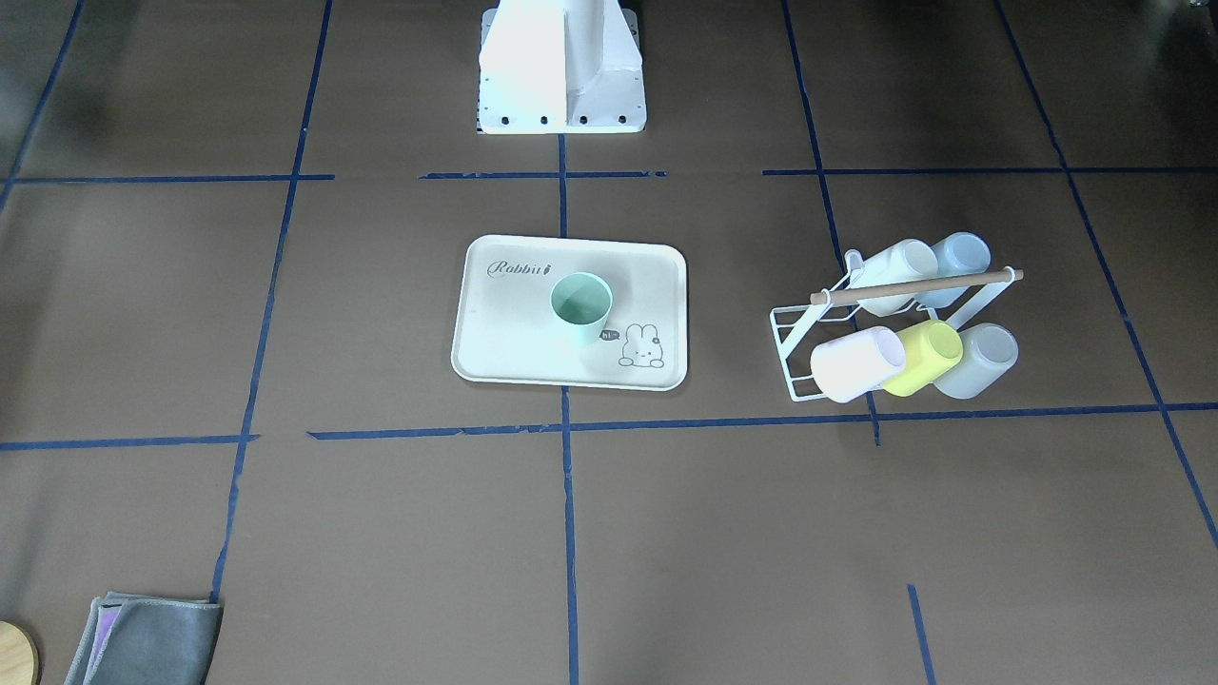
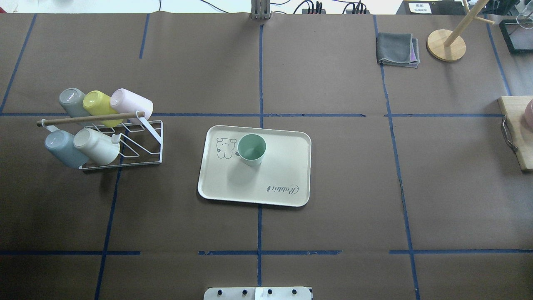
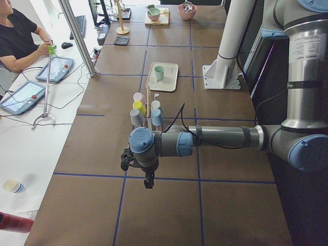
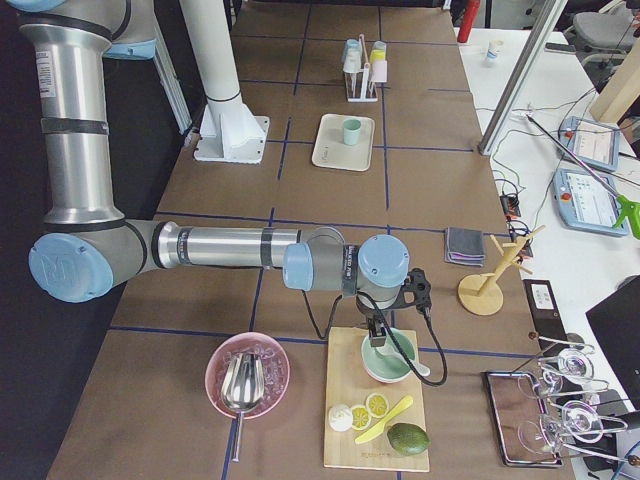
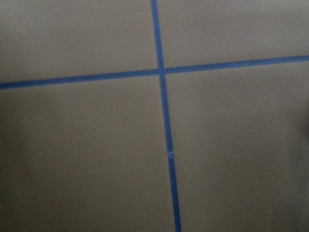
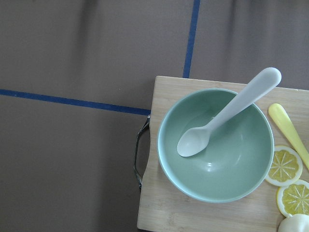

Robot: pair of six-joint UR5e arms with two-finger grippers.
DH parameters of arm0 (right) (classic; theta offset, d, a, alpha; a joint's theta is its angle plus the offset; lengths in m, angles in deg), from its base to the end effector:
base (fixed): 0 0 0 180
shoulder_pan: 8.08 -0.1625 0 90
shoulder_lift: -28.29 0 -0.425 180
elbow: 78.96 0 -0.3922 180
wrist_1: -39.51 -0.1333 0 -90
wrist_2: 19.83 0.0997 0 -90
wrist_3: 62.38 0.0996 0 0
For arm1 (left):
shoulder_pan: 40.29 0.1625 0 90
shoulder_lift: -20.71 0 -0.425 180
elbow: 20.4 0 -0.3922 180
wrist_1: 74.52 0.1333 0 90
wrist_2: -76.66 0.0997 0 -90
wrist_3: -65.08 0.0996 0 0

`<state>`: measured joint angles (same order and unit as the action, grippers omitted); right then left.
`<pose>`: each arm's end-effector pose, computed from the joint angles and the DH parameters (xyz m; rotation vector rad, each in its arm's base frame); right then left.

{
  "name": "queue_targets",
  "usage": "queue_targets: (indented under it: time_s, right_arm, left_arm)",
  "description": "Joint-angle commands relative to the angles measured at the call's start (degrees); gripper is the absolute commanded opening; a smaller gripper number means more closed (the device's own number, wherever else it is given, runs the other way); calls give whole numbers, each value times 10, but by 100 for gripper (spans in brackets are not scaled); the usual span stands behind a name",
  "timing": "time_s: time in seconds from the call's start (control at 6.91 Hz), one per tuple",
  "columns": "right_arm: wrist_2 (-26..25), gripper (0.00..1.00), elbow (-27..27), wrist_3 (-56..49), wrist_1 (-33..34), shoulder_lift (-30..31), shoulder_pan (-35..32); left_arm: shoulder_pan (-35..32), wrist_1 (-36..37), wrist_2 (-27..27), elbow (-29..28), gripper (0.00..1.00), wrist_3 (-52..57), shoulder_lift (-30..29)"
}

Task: Pick up and place green cup on tray

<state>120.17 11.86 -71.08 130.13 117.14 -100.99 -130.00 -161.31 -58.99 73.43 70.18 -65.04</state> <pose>0.0824 -0.4981 0.6356 0.1102 -0.8663 -0.1048 -0.0598 -0.4561 0.6650 -0.0265 0.7984 0.0638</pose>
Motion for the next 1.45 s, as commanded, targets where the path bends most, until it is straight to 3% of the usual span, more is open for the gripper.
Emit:
queue_targets:
  time_s: [0.0,1.3]
  right_arm:
    - [1,100,1,0,1,4,0]
    - [-3,100,1,15,2,23,-32]
  left_arm:
    - [1,0,-4,-21,100,1,-16]
    - [0,-4,-4,-16,100,0,-17]
